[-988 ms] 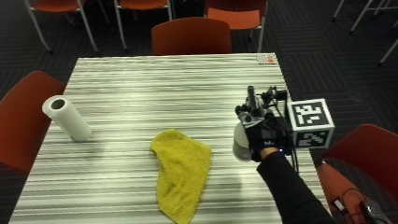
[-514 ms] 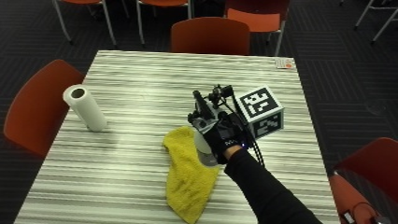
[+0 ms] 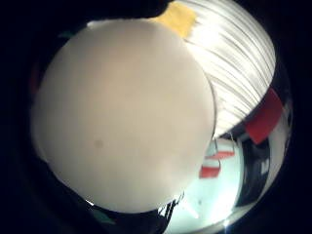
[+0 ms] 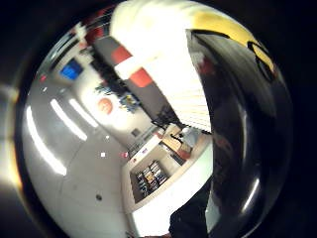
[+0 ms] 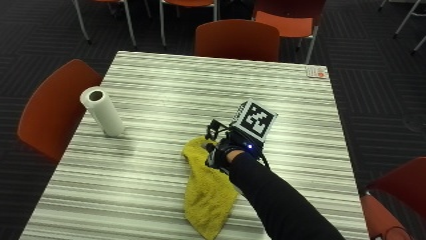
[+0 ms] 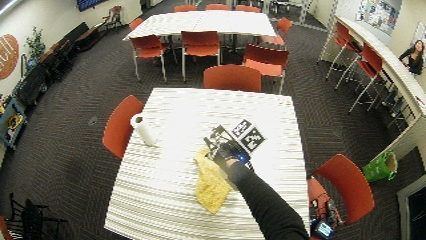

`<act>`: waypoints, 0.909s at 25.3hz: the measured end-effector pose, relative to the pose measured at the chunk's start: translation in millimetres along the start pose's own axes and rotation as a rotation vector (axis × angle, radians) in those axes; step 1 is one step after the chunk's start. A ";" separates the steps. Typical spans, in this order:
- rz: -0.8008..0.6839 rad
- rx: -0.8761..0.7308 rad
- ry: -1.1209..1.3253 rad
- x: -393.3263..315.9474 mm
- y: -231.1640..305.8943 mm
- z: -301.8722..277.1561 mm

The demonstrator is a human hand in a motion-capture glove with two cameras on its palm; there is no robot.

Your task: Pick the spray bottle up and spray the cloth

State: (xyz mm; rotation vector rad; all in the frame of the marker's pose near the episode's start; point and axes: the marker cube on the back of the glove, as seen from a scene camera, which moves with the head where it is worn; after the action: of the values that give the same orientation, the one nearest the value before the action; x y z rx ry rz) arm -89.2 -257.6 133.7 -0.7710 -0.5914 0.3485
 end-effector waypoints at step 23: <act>-0.067 0.058 -0.080 46.6 9.5 -1.8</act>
State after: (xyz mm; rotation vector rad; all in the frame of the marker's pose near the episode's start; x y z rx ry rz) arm -52.2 -229.0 142.9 -0.6828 -0.6781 0.3345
